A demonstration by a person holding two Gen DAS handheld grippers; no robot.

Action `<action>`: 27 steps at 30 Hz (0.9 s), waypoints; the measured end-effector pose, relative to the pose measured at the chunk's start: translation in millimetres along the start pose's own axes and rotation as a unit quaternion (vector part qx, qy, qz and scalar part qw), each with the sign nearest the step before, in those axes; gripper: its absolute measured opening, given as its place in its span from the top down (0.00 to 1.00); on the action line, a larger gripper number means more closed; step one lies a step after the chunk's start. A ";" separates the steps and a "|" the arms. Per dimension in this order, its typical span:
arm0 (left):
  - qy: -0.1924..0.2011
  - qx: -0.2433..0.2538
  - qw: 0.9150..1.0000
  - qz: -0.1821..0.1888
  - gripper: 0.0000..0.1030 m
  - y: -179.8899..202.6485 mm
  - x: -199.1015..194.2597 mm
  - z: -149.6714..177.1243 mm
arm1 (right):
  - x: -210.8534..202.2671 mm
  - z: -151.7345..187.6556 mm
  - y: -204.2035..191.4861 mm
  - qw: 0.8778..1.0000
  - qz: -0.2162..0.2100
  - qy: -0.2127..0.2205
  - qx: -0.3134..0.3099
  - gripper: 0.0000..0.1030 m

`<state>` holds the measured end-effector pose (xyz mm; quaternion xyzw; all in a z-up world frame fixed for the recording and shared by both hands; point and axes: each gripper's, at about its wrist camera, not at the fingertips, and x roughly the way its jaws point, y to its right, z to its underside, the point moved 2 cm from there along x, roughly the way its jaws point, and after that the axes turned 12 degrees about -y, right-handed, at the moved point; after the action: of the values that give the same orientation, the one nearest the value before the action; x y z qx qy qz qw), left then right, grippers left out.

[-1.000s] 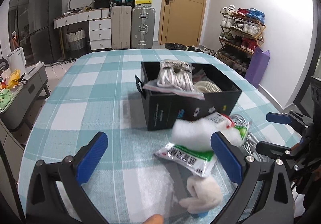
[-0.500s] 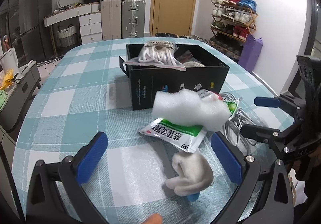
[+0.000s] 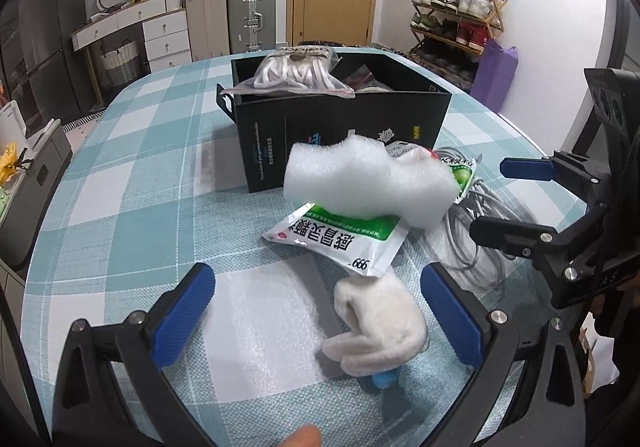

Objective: Organize soft objects
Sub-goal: 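Move the left gripper to the white plush doll and grasp it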

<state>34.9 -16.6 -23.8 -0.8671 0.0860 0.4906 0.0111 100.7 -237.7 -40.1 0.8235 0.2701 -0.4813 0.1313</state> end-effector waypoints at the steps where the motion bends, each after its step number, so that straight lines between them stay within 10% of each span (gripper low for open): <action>1: -0.002 0.000 1.000 0.001 0.00 -0.3 0.5 -0.3 | 1.4 -0.4 0.3 1.000 0.002 -0.002 0.001 0.01; 27: -0.031 0.030 0.998 0.035 0.17 7.6 9.6 4.6 | 10.2 5.1 22.4 1.000 0.000 -0.007 0.014 0.22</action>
<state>34.7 -24.9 -33.9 -0.8472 0.1307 0.5144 0.0224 113.7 -255.3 -52.4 0.8219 0.2622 -0.4908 0.1219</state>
